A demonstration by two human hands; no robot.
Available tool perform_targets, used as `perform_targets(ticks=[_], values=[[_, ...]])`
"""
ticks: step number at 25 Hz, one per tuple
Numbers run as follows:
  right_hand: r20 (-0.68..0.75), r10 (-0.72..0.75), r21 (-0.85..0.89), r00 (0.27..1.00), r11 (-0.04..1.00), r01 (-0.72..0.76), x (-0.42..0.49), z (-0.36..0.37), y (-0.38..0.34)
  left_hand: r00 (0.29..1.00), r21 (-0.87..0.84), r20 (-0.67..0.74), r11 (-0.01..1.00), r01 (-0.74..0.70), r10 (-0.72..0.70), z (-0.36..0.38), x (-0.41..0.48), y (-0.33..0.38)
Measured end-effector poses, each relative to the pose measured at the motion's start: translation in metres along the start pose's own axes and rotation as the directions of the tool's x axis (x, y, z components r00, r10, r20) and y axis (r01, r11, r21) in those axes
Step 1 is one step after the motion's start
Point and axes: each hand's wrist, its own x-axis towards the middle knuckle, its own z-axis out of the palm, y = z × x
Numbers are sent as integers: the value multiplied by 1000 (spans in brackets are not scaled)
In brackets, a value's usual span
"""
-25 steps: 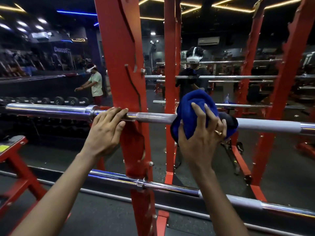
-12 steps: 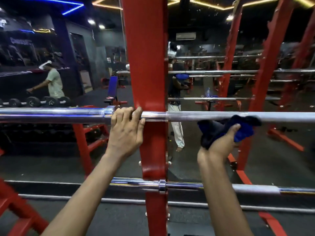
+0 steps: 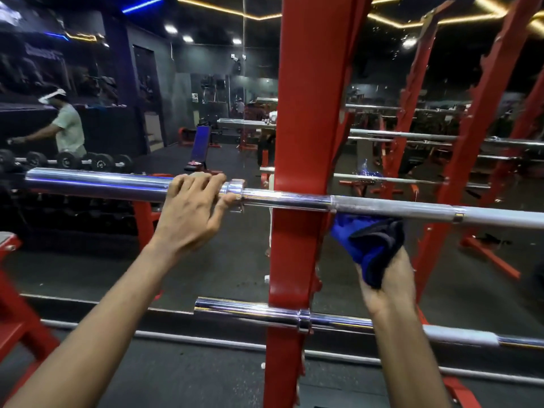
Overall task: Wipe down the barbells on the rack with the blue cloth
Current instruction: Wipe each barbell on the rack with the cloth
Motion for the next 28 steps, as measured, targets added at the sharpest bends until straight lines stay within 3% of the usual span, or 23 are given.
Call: perform_targets(ticks=[1,2,4,5,8,10,15,18,22,26,28], values=[[-89,-160,-128,983,981,148,-11,4,5,999,-5,10,999,-36,36,-2,0,-8],[-149,-356,-302,923,905,300,-24,12,8,998,-23,11,998,-58,59,-2,1,-13],[5,-675,-581,738,599,551,-47,30,8,999,-63,4,997,-52,52,-2,6,-20],[139,-717,-637,683,463,617,-52,41,6,999,-70,0,997,-36,36,-3,9,-26],[503,-606,-749,616,50,661,-26,65,10,1000,-34,-12,999,28,-28,-8,11,-56],[586,-532,-781,611,-168,602,-6,75,22,999,-8,-18,999,40,-40,-10,10,-72],[656,-559,-747,506,-390,538,-8,95,52,994,36,-104,999,35,-31,-5,8,-70],[735,-475,-673,483,-429,603,-22,101,62,987,33,-157,999,39,-33,-1,10,-70],[816,-335,-567,471,-305,765,-40,99,83,982,46,-182,997,56,-47,3,6,-71],[609,-516,-767,603,-190,613,-16,121,79,984,34,-174,999,32,-26,2,4,-74],[595,-503,-787,627,-207,581,-25,136,93,984,17,-175,1000,22,-19,3,2,-73]])
